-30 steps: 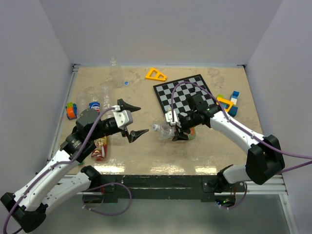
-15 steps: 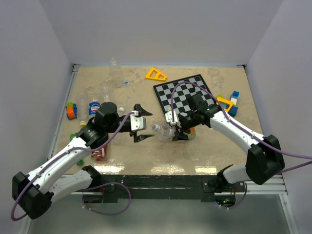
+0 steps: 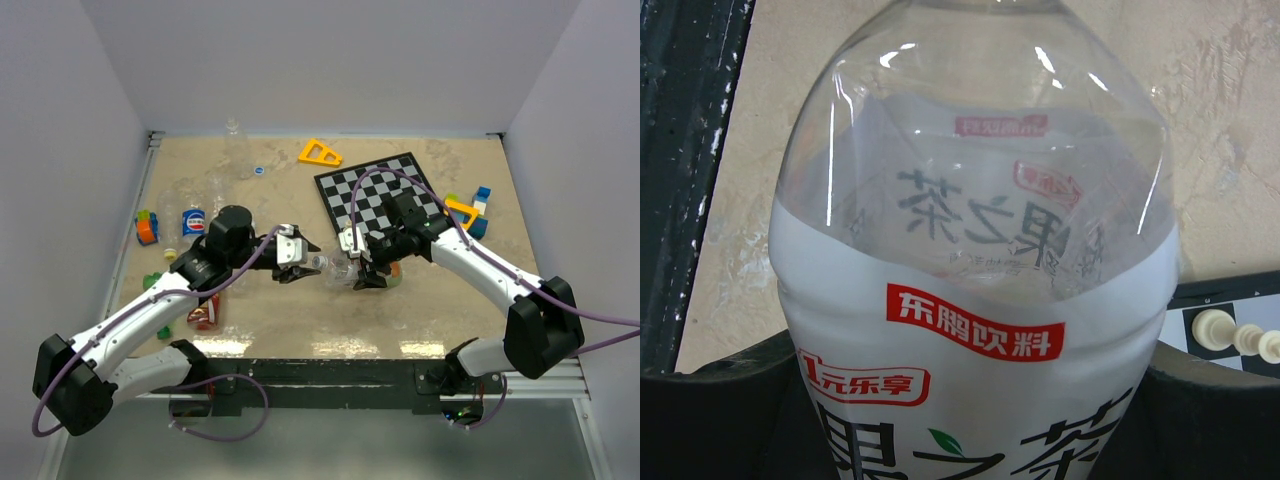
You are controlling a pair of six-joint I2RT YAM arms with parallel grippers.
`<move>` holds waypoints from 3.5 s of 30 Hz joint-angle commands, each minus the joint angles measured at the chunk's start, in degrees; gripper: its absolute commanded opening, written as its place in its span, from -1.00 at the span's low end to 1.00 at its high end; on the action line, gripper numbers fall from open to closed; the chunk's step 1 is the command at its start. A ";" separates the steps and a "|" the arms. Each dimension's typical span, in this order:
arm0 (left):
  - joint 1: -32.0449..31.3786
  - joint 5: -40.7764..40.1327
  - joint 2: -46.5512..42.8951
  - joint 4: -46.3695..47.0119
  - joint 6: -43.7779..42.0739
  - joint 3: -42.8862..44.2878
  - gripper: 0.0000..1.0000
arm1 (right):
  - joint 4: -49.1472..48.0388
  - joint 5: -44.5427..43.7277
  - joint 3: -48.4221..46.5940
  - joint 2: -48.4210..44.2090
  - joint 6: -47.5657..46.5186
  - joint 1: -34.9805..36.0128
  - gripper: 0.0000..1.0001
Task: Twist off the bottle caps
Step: Unscrew the bottle cap from the plastic bottle.
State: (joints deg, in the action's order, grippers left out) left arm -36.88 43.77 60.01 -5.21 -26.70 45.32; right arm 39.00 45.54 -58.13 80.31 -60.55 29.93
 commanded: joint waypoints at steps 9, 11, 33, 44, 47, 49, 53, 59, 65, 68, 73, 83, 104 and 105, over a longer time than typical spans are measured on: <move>0.15 3.78 1.60 2.93 0.77 1.88 -0.45 | -0.07 0.52 -0.49 -1.04 -0.79 -0.05 -0.83; 0.14 3.61 1.43 3.45 2.34 1.96 -0.77 | 0.02 0.52 -0.41 -0.95 -0.79 -0.05 -0.83; 0.15 -24.52 2.04 -13.58 75.55 10.22 -1.00 | -0.51 0.16 -0.32 -1.04 -0.35 -0.05 -0.83; 0.84 -20.14 3.62 -19.22 88.38 12.16 -1.00 | -0.60 0.08 -0.23 -1.12 -0.35 -0.05 -0.83; 1.03 -17.84 4.15 -19.30 90.51 12.60 -1.00 | -0.68 -0.01 -0.23 -1.04 -0.35 -0.05 -0.83; 1.46 -19.06 3.89 -21.50 90.07 13.65 -1.00 | -0.60 -0.01 -0.23 -1.04 -0.35 -0.05 -0.83; 4.01 -18.46 2.75 -22.74 89.63 13.74 -1.00 | -0.77 -0.10 -0.14 -1.12 -0.35 -0.05 -0.83; 5.24 -15.39 1.96 -20.54 90.77 11.20 -1.00 | -0.77 -0.19 -0.06 -1.12 -0.27 0.12 -0.83; 5.51 -16.69 1.25 -18.96 90.42 10.23 -1.00 | -0.95 -0.36 -0.06 -1.30 -0.09 0.04 -0.83; 5.42 -17.05 0.99 -18.17 88.66 9.27 -1.00 | -0.95 -0.36 0.03 -1.21 0.00 0.04 -0.83; 5.42 -16.35 0.29 -12.82 89.10 4.52 -1.00 | -1.21 -0.45 0.03 -0.86 0.00 0.04 -0.83; 5.42 -13.62 1.07 -7.01 88.93 1.70 -0.16 | -1.21 -0.63 0.12 -0.42 0.17 0.04 -0.83; 5.42 -30.40 -13.06 -21.16 59.61 7.33 1.00 | -1.30 -0.71 0.03 -0.51 0.17 0.04 -0.83; 5.51 -31.11 -14.03 -20.37 56.35 7.15 1.00 | -1.12 -0.71 0.03 -0.51 0.17 0.04 -0.83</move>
State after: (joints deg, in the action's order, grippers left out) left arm -31.62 18.00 49.65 -25.21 44.36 49.58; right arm 37.32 44.05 -57.91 80.31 -59.68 30.04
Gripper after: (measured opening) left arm 0.996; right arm 0.681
